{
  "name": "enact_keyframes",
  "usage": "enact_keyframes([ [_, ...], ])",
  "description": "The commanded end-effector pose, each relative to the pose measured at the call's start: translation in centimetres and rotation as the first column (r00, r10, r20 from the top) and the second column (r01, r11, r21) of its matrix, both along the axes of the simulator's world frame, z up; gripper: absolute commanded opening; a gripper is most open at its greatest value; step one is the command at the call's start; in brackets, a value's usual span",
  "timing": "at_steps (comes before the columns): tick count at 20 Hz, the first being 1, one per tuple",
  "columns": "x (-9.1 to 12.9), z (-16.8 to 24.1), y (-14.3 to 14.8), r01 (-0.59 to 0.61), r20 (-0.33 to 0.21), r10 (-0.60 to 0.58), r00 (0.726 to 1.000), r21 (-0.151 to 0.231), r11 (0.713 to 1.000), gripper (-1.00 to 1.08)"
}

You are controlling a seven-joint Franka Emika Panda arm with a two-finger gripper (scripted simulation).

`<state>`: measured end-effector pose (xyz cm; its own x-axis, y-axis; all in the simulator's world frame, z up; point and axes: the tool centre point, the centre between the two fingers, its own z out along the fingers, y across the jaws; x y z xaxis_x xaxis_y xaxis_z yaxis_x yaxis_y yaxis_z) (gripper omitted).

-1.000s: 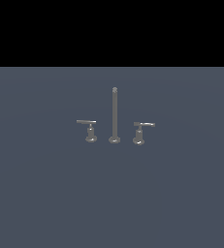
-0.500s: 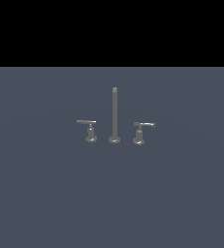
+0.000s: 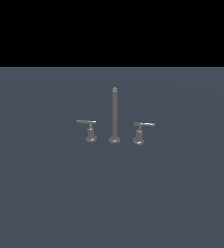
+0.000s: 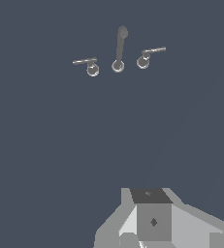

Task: Turn on the faucet by rotating a designated handle.

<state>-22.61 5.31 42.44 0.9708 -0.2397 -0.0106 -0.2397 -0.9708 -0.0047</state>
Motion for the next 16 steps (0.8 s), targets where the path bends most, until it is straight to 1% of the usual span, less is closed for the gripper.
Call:
enact_keyframes([
  [1, 0.7, -1.3, 1.0, 0.054, 0.0, -0.054, 0.999, 0.0, 0.999, -1.0],
  [8, 3.1, -4.8, 3.6, 0.201, 0.0, -0.201, 0.98, 0.001, 0.98, -1.0],
  [12, 4.6, -6.8, 4.9, 0.283, -0.001, -0.283, 0.959, 0.001, 0.959, -1.0],
  [16, 6.3, -8.8, 6.0, 0.361, -0.001, -0.361, 0.932, 0.002, 0.932, -1.0],
])
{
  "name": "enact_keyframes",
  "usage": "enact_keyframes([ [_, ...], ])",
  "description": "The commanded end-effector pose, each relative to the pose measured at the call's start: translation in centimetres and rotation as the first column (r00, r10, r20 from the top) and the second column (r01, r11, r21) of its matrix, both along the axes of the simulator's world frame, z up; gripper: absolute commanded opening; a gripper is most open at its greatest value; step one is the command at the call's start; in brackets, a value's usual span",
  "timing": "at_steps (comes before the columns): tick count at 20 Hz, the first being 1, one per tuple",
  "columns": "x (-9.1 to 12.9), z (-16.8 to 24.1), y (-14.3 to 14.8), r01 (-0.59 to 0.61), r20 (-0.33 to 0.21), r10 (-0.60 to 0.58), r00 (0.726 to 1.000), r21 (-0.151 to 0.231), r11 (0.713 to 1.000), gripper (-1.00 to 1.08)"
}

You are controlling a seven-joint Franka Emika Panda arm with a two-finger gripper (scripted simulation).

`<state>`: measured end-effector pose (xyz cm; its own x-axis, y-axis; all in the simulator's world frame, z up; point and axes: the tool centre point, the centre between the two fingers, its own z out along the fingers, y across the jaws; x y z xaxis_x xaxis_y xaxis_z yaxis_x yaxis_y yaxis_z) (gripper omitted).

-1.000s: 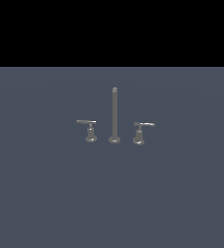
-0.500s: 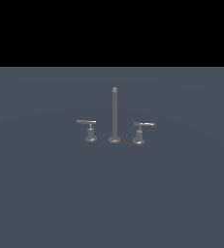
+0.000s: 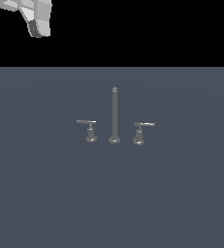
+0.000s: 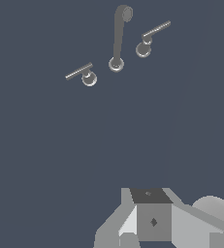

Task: Turn on the faucet by rotating a designated handle.

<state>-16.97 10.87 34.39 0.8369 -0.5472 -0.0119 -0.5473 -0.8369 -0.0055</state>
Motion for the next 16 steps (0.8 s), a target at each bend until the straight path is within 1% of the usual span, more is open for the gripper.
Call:
enact_keyframes([
  [1, 1.0, -1.3, 0.7, 0.053, 0.0, -0.053, 0.999, 0.001, 0.999, -1.0],
  [8, 4.0, -4.6, 2.3, 0.191, 0.0, -0.191, 0.982, 0.003, 0.982, -1.0],
  [16, 7.4, -8.1, 3.4, 0.334, -0.001, -0.334, 0.943, 0.004, 0.943, -1.0],
])
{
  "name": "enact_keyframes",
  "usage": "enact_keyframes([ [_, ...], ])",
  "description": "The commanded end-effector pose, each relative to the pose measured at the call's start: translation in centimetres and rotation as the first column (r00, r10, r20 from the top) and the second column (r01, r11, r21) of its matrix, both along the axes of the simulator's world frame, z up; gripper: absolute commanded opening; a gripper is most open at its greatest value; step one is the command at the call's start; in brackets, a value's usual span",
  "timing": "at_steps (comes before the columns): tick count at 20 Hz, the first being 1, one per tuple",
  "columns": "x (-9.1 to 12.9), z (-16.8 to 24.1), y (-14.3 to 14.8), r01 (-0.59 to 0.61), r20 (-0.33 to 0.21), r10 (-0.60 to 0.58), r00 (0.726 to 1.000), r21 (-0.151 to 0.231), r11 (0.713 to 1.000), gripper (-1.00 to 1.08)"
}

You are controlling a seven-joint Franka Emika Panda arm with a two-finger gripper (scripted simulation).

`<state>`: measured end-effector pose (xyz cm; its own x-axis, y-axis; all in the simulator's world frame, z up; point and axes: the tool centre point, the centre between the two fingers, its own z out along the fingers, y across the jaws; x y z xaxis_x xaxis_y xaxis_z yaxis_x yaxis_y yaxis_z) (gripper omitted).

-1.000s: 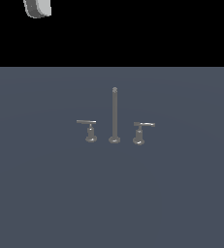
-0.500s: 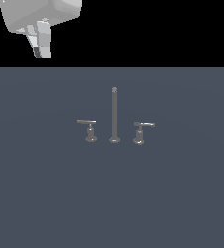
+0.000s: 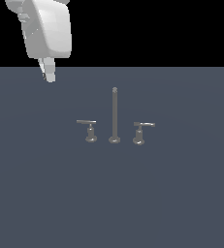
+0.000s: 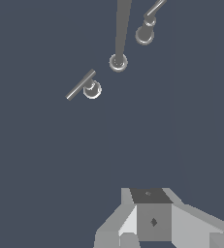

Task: Turn on the faucet by rotating a designated handle.

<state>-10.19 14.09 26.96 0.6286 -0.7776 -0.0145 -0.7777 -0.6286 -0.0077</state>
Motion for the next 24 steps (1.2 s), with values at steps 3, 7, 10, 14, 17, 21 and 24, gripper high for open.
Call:
enact_keyframes([
  [3, 1.9, -1.9, 0.5, 0.081, 0.0, -0.081, 0.997, 0.001, 0.997, -1.0],
  [7, 3.6, -3.6, 0.7, 0.151, 0.0, -0.151, 0.989, 0.0, 0.989, -1.0],
  [10, 4.9, -4.8, 0.8, 0.203, 0.0, -0.203, 0.979, -0.001, 0.979, -1.0],
  [14, 6.7, -6.6, 0.8, 0.274, 0.0, -0.274, 0.962, -0.003, 0.962, -1.0],
  [17, 8.1, -8.0, 0.6, 0.33, 0.001, -0.33, 0.944, -0.005, 0.944, -1.0],
  [21, 10.2, -10.1, 0.3, 0.41, 0.001, -0.41, 0.912, -0.009, 0.912, -1.0],
  [24, 11.9, -11.8, -0.2, 0.474, 0.002, -0.474, 0.881, -0.012, 0.881, -1.0],
])
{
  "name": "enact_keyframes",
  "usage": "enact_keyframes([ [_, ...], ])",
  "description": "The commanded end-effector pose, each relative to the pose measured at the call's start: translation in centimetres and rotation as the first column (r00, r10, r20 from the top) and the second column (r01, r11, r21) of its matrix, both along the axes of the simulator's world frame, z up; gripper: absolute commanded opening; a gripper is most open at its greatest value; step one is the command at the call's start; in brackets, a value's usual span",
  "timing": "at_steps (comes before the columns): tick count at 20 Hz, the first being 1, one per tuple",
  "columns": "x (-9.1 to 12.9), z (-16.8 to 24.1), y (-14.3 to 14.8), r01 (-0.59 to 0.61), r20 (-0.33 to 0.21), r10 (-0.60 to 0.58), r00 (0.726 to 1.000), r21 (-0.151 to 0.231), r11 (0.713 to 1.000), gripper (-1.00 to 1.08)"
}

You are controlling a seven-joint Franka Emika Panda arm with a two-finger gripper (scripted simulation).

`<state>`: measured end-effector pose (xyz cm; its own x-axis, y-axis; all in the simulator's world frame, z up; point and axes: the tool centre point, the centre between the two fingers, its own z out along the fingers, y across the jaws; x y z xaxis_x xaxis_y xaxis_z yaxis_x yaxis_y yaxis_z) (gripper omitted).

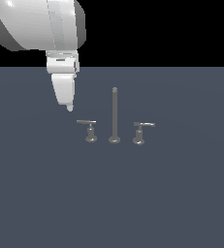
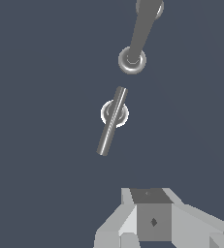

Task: Turn on the faucet by rotating a designated handle.

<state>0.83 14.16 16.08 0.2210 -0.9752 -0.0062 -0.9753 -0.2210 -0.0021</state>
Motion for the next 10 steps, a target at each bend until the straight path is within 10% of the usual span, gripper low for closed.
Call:
enact_keyframes([
  [1, 1.4, -1.4, -0.4, 0.06, 0.0, -0.06, 0.998, -0.003, 0.998, -1.0],
  [10, 5.5, -5.5, -2.2, 0.235, 0.0, -0.235, 0.972, -0.008, 0.972, -1.0],
])
